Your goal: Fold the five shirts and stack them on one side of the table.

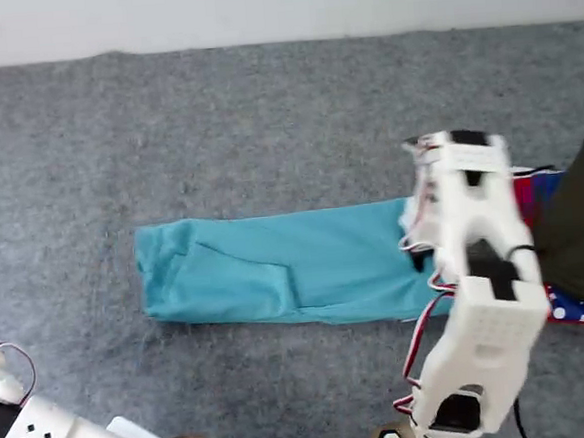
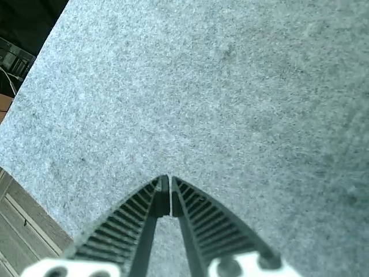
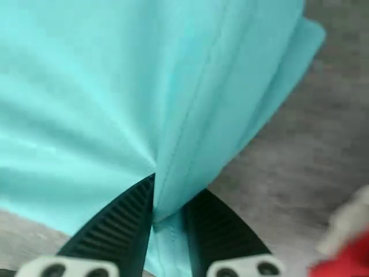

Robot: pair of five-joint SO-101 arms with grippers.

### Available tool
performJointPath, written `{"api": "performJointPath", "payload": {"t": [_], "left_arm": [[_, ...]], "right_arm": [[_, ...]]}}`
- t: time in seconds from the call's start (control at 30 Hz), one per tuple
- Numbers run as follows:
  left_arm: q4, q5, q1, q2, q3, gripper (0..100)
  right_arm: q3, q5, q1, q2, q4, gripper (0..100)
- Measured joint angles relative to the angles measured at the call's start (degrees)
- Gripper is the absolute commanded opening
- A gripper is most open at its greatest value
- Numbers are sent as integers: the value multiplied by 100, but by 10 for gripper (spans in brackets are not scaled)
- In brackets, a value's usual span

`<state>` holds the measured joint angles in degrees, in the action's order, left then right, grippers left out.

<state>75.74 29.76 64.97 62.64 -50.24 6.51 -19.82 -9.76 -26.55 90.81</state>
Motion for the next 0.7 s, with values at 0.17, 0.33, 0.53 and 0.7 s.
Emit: {"api": "performJointPath", "payload": {"t": [0.17,0.33,0.53,0.7], "left_arm": [[0,0,0,0,0,15],[0,0,0,0,0,15],[0,0,0,0,0,15],[0,0,0,0,0,15]], "right_arm": [[554,-615,-193,149,686,9],[862,-668,615,475,949,9],[888,-185,2224,1415,967,9],[888,396,3684,1846,967,9]]}}
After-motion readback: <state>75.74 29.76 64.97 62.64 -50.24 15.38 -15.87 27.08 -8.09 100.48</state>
